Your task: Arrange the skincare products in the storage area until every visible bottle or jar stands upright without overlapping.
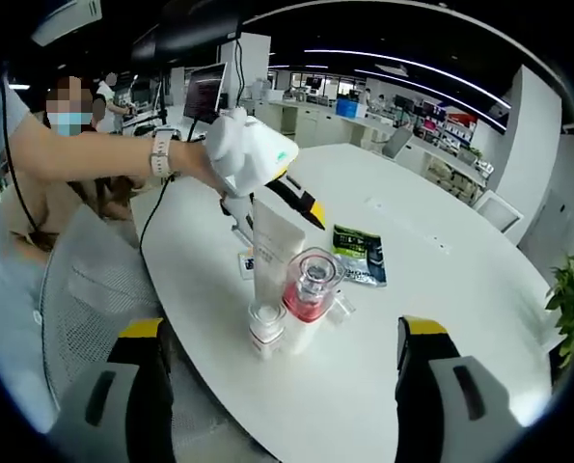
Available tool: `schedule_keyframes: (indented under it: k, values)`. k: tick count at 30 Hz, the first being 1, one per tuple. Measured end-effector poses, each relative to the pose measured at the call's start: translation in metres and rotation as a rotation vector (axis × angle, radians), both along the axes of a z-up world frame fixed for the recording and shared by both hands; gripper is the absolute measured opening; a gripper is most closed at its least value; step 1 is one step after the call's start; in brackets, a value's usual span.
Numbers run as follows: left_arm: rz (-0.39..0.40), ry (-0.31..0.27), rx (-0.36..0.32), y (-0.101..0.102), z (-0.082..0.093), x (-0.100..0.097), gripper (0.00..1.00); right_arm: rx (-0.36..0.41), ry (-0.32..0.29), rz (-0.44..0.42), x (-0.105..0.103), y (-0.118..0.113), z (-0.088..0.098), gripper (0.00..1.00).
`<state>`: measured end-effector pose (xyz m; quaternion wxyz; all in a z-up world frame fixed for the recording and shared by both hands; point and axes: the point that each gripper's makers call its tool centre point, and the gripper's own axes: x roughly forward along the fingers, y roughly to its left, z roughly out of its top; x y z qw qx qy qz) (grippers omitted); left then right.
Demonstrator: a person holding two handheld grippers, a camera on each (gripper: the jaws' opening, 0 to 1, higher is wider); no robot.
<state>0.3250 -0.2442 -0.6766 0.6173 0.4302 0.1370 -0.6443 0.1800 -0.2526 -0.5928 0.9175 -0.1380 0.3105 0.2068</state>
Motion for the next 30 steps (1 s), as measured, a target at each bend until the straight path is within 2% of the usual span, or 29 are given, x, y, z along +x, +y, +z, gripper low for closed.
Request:
schedule_keyframes:
  k: [10,13,16,26,30]
  values:
    - [-0.074,0.032,0.038,-0.024,-0.018,-0.001,0.49,0.007,0.014,-0.007,0.0,-0.004,-0.002,0.98]
    - [-0.077,0.058,0.05,-0.029,-0.025,-0.002,0.47,0.009,0.018,-0.015,0.0,-0.007,-0.002,0.97]
    - [-0.081,0.068,0.067,-0.03,-0.032,-0.001,0.45,0.014,0.013,-0.019,-0.001,-0.01,0.0,0.97]
    - [-0.072,0.116,0.114,-0.029,-0.05,0.0,0.29,0.002,0.045,-0.003,-0.003,-0.009,-0.007,0.96]
    - [-0.078,0.119,0.133,-0.028,-0.058,-0.001,0.24,0.0,0.048,-0.005,-0.002,-0.01,-0.007,0.96]
